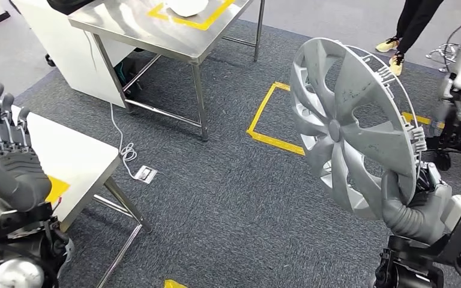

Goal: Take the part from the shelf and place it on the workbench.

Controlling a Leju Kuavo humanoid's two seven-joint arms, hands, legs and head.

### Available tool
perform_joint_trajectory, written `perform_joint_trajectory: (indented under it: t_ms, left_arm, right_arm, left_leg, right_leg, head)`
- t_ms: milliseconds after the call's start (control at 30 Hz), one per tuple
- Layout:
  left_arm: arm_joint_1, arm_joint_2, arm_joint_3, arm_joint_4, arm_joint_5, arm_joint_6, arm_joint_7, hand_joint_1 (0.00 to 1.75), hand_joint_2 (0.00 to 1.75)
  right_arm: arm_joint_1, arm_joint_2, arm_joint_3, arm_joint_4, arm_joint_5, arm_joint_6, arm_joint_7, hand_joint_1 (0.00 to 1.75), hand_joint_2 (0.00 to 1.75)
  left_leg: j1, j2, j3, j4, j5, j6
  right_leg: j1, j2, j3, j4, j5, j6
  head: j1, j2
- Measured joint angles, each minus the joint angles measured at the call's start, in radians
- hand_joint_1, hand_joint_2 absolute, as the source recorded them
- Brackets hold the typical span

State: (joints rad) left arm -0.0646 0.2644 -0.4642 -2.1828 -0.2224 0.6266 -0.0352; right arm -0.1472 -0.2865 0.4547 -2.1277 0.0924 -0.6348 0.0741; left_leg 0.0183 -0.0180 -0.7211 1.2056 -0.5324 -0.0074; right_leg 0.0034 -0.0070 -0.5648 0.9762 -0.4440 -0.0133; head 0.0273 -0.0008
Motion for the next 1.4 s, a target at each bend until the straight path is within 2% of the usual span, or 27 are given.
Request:
perform_joint_trajectory:
  t_ms: [33, 67, 100, 167, 200, 267, 333, 400, 433, 500, 533, 567, 600, 633, 700, 733, 800, 867, 933, 1000, 1067, 1100, 1133, 1200, 1267, 1367, 1400]
  left_arm:
    - [0.001, 0.0, 0.001, 0.0, 0.0, 0.0, 0.0, 0.0, 0.0]
    - [0.002, 0.0, 0.002, 0.0, 0.0, 0.001, 0.0, 0.0, 0.0]
    - [0.001, 0.0, 0.003, 0.0, -0.001, 0.001, 0.0, 0.0, 0.0]
    - [0.001, 0.0, 0.005, 0.0, -0.001, 0.002, 0.0, 0.0, 0.0]
    - [0.001, 0.0, 0.005, 0.0, -0.002, 0.002, 0.0, 0.0, 0.0]
    - [0.0, 0.0, 0.007, -0.001, -0.002, 0.002, 0.0, 0.0, 0.0]
    - [0.002, 0.0, 0.008, -0.002, -0.004, 0.003, 0.0, 0.0, 0.0]
    - [0.003, 0.0, 0.009, -0.003, -0.005, 0.003, 0.001, 0.0, 0.0]
    - [0.002, 0.0, 0.009, -0.004, -0.007, 0.003, 0.002, 0.0, 0.0]
    - [0.001, 0.0, 0.01, -0.005, -0.01, 0.002, 0.004, 0.0, 0.0]
    - [0.001, 0.0, 0.01, -0.005, -0.012, 0.001, 0.006, 0.0, 0.0]
    - [0.001, 0.0, 0.01, -0.005, -0.013, 0.0, 0.008, 0.0, 0.0]
    - [0.001, 0.001, 0.011, -0.005, -0.015, 0.0, 0.01, 0.0, 0.0]
    - [0.001, 0.001, 0.011, -0.006, -0.017, -0.001, 0.012, 0.0, 0.0]
    - [0.0, 0.002, 0.013, -0.01, -0.021, -0.001, 0.018, 0.0, 0.0]
    - [-0.001, 0.002, 0.014, -0.012, -0.023, -0.002, 0.021, 0.0, 0.0]
    - [0.0, 0.004, 0.015, -0.017, -0.028, -0.004, 0.029, 0.0, 0.0]
    - [0.003, 0.006, 0.019, -0.023, -0.034, -0.006, 0.037, 0.0, 0.0]
    - [0.004, 0.011, 0.027, -0.029, -0.037, -0.007, 0.041, 0.0, 0.0]
    - [0.008, 0.016, 0.032, -0.032, -0.038, -0.007, 0.042, 0.0, 0.0]
    - [0.019, 0.017, 0.036, -0.032, -0.037, -0.004, 0.042, 0.0, 0.0]
    - [0.025, 0.017, 0.037, -0.032, -0.034, -0.002, 0.039, 0.0, 0.0]
    - [0.031, 0.017, 0.038, -0.032, -0.031, 0.002, 0.035, 0.0, 0.0]
    - [0.038, 0.017, 0.04, -0.032, -0.024, 0.008, 0.024, 0.0, 0.0]
    - [0.043, 0.017, 0.042, -0.032, -0.021, 0.012, 0.016, 0.0, 0.0]
    - [0.052, 0.017, 0.046, -0.033, -0.02, 0.013, 0.013, 0.0, 0.0]
    - [0.053, 0.017, 0.047, -0.033, -0.019, 0.013, 0.013, 0.0, 0.0]
  right_arm:
    - [0.0, 0.0, 0.0, 0.001, 0.0, 0.0, 0.001, 1.75, 1.75]
    - [0.0, 0.0, -0.001, 0.002, 0.0, 0.0, 0.001, 1.75, 1.75]
    - [0.0, 0.0, -0.001, 0.003, -0.001, 0.0, 0.002, 1.75, 1.75]
    - [0.0, 0.0, -0.001, 0.005, -0.001, 0.0, 0.002, 1.75, 1.75]
    - [-0.001, 0.0, -0.001, 0.005, -0.001, 0.0, 0.002, 1.75, 1.75]
    - [-0.002, 0.0, -0.002, 0.005, -0.001, 0.001, 0.002, 1.75, 1.75]
    - [-0.003, 0.0, -0.002, 0.005, -0.002, 0.002, 0.002, 1.75, 1.75]
    - [-0.004, 0.0, -0.003, 0.005, -0.004, 0.002, 0.002, 1.75, 1.75]
    - [-0.004, 0.0, -0.003, 0.005, -0.007, 0.001, 0.001, 1.75, 1.75]
    - [-0.004, 0.0, -0.004, 0.005, -0.018, -0.002, -0.006, 1.75, 1.75]
    - [-0.004, 0.0, -0.005, 0.005, -0.025, -0.003, -0.01, 1.75, 1.75]
    - [-0.004, 0.0, -0.005, 0.006, -0.032, -0.003, -0.015, 1.75, 1.75]
    - [-0.005, 0.0, -0.005, 0.007, -0.039, -0.003, -0.019, 1.75, 1.75]
    - [-0.008, 0.0, -0.006, 0.007, -0.044, -0.003, -0.022, 1.75, 1.75]
    - [-0.016, 0.0, -0.006, 0.008, -0.047, 0.0, -0.028, 1.75, 1.75]
    - [-0.021, 0.0, -0.006, 0.008, -0.047, 0.002, -0.031, 1.75, 1.75]
    - [-0.031, 0.001, -0.005, 0.008, -0.044, 0.006, -0.036, 1.75, 1.75]
    - [-0.037, 0.003, -0.004, 0.008, -0.043, 0.011, -0.037, 1.75, 1.75]
    - [-0.04, 0.007, -0.002, 0.01, -0.043, 0.014, -0.037, 1.75, 1.75]
    - [-0.042, 0.011, -0.002, 0.012, -0.043, 0.018, -0.037, 1.75, 1.75]
    - [-0.042, 0.013, -0.001, 0.017, -0.043, 0.025, -0.034, 1.75, 1.75]
    - [-0.043, 0.014, 0.0, 0.019, -0.042, 0.028, -0.03, 1.75, 1.75]
    - [-0.044, 0.015, 0.0, 0.021, -0.04, 0.031, -0.023, 1.75, 1.75]
    - [-0.049, 0.015, 0.002, 0.022, -0.032, 0.036, -0.008, 1.75, 1.75]
    - [-0.057, 0.015, 0.003, 0.022, -0.026, 0.039, 0.0, 1.75, 1.75]
    - [-0.067, 0.015, 0.008, 0.022, -0.023, 0.039, 0.003, 1.75, 1.75]
    - [-0.07, 0.015, 0.01, 0.022, -0.023, 0.039, 0.003, 1.75, 1.75]
  left_leg:
    - [0.001, 0.006, -0.022, 0.05, -0.016, -0.003]
    - [0.002, 0.01, -0.03, 0.069, -0.016, -0.006]
    - [0.004, 0.014, -0.017, 0.051, 0.0, -0.008]
    - [0.005, 0.041, 0.054, -0.069, 0.046, -0.011]
    - [0.005, 0.056, 0.089, -0.125, 0.06, -0.008]
    - [0.002, 0.069, 0.12, -0.174, 0.062, 0.002]
    - [0.002, 0.05, 0.118, -0.17, 0.066, 0.014]
    - [0.004, 0.032, 0.115, -0.171, 0.071, 0.023]
    - [0.005, 0.023, 0.114, -0.171, 0.073, 0.027]
    - [0.005, 0.004, 0.11, -0.171, 0.077, 0.033]
    - [0.004, -0.007, 0.107, -0.171, 0.078, 0.035]
    - [0.003, -0.018, 0.106, -0.171, 0.079, 0.036]
    - [0.001, -0.029, 0.105, -0.171, 0.08, 0.036]
    - [0.0, -0.041, 0.106, -0.171, 0.081, 0.036]
    - [-0.001, -0.062, 0.104, -0.171, 0.084, 0.033]
    - [0.001, -0.071, 0.101, -0.171, 0.087, 0.029]
    - [0.008, -0.087, 0.092, -0.174, 0.096, 0.017]
    - [0.011, -0.096, 0.084, -0.178, 0.101, 0.004]
    - [0.004, -0.059, 0.061, -0.141, 0.075, -0.003]
    - [0.001, -0.009, 0.011, -0.033, 0.017, -0.006]
    - [0.003, 0.006, -0.029, 0.062, -0.016, -0.01]
    - [0.003, 0.01, -0.027, 0.065, -0.009, -0.011]
    - [0.003, 0.015, -0.005, 0.031, 0.012, -0.012]
    - [0.0, 0.04, 0.072, -0.097, 0.056, -0.008]
    - [-0.004, 0.058, 0.12, -0.174, 0.069, 0.002]
    - [-0.004, 0.037, 0.12, -0.181, 0.074, 0.021]
    - [-0.002, 0.029, 0.119, -0.182, 0.078, 0.027]
  right_leg:
    - [0.0, -0.01, -0.002, 0.001, 0.0, 0.0]
    - [0.0, -0.021, -0.004, 0.003, -0.001, 0.0]
    - [0.0, -0.031, -0.005, 0.005, -0.002, 0.001]
    - [-0.002, -0.049, -0.007, 0.016, -0.008, 0.009]
    - [0.0, -0.055, -0.01, 0.026, -0.013, 0.016]
    - [0.005, -0.067, -0.014, 0.041, -0.02, 0.027]
    - [0.005, -0.08, -0.016, 0.047, -0.024, 0.034]
    - [-0.001, -0.062, -0.031, 0.075, -0.046, 0.044]
    - [-0.003, -0.044, -0.049, 0.116, -0.071, 0.05]
    - [-0.007, -0.012, -0.106, 0.244, -0.133, 0.056]
    - [-0.007, -0.007, -0.133, 0.302, -0.152, 0.055]
    - [-0.007, -0.006, -0.148, 0.333, -0.155, 0.053]
    - [-0.007, -0.004, -0.145, 0.324, -0.139, 0.048]
    - [-0.006, 0.001, -0.125, 0.279, -0.107, 0.042]
    - [-0.006, 0.034, -0.063, 0.144, -0.045, 0.025]
    - [-0.004, 0.051, -0.039, 0.095, -0.03, 0.018]
    - [0.0, 0.068, -0.018, 0.061, -0.029, 0.009]
    - [0.001, 0.049, -0.01, 0.04, -0.022, 0.006]
    - [-0.003, 0.026, 0.001, 0.014, -0.011, 0.002]
    - [-0.003, 0.005, 0.003, 0.004, -0.006, -0.003]
    - [-0.001, -0.015, -0.002, 0.007, -0.006, -0.004]
    - [-0.001, -0.025, -0.004, 0.009, -0.006, -0.003]
    - [-0.001, -0.035, -0.006, 0.013, -0.007, -0.002]
    - [0.001, -0.05, -0.009, 0.025, -0.013, 0.006]
    - [0.005, -0.062, -0.014, 0.037, -0.019, 0.017]
    - [0.005, -0.078, -0.019, 0.043, -0.02, 0.032]
    - [0.003, -0.073, -0.025, 0.054, -0.029, 0.039]
  head:
    - [-0.004, 0.0]
    - [-0.009, 0.0]
    - [-0.012, 0.0]
    - [-0.02, 0.0]
    - [-0.023, 0.0]
    - [-0.023, 0.0]
    - [-0.018, 0.0]
    - [-0.013, 0.0]
    - [-0.009, 0.0]
    - [0.001, 0.0]
    - [0.005, 0.0]
    - [0.008, 0.0]
    - [0.012, 0.0]
    - [0.015, 0.0]
    - [0.018, 0.0]
    - [0.018, 0.0]
    - [0.019, 0.0]
    - [0.023, 0.0]
    - [0.013, 0.0]
    - [0.0, 0.0]
    - [-0.008, 0.0]
    - [-0.011, 0.0]
    - [-0.015, 0.0]
    - [-0.023, 0.0]
    - [-0.025, 0.0]
    - [-0.022, 0.0]
    - [-0.02, 0.0]
